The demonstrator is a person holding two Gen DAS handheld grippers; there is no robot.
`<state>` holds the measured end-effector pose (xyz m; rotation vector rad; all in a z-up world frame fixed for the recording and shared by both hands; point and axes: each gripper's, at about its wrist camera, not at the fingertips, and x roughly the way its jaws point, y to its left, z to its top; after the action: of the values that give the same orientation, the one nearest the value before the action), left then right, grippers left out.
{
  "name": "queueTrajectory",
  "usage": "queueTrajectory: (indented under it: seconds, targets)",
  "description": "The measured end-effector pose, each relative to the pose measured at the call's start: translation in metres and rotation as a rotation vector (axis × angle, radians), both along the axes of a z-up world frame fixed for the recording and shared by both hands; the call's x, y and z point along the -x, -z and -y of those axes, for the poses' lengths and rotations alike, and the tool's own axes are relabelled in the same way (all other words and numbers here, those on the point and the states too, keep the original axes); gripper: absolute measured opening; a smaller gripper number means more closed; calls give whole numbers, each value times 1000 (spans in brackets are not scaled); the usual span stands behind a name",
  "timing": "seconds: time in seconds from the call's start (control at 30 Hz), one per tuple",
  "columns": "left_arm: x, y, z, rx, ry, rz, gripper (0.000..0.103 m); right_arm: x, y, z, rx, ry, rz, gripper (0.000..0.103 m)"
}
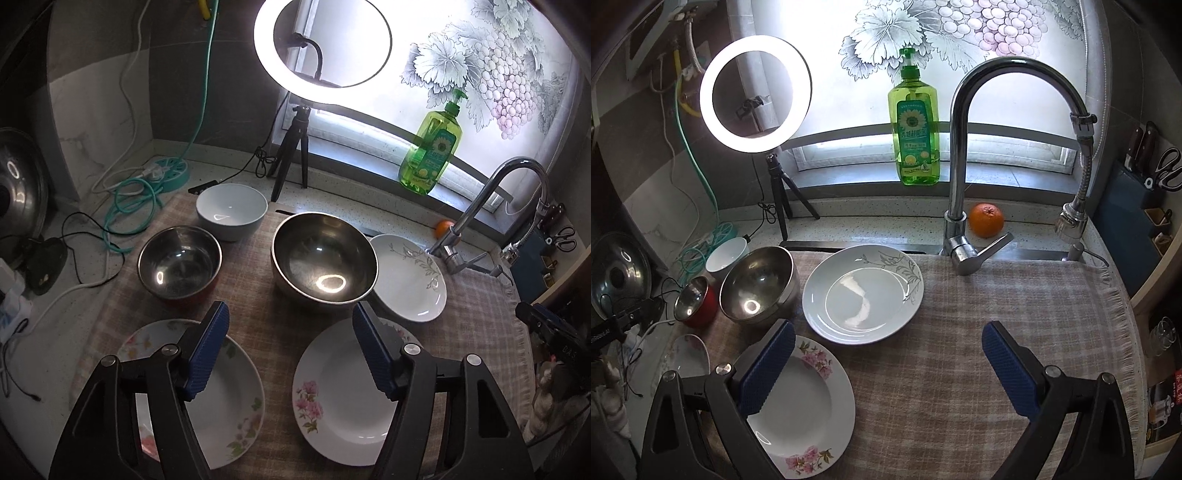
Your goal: Organize plates and bowls
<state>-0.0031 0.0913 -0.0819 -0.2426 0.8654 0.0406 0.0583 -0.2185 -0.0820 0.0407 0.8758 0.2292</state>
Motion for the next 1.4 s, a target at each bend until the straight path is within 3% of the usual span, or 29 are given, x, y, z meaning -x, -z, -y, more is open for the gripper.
queueTrajectory:
  seconds: [0.23, 0.37, 0.5, 0.6, 0.83, 1.27, 1.4]
  targets:
    - [-1, 26, 5, 19, 82, -94, 49, -2, 27, 1, -34, 1, -88, 90]
    - [-4, 38, 4, 54, 118, -143, 46, -3, 40, 0, -36, -6, -125, 76]
    - [-8, 53, 4, 100, 166, -205, 36, -4, 57, -1, -57, -31, -189, 61]
    - [-11, 62, 3, 120, 199, -235, 29, -3, 69, 0, -82, -39, -231, 59]
    - [-22, 77, 7, 149, 256, -287, 25, -3, 93, 1, -154, -41, -331, 46]
    - [-53, 102, 4, 190, 329, -434, 23, -6, 127, 11, -281, 9, -474, 45]
    - [-55, 107, 6, 168, 347, -466, 23, -6, 133, 9, -298, 15, -499, 43]
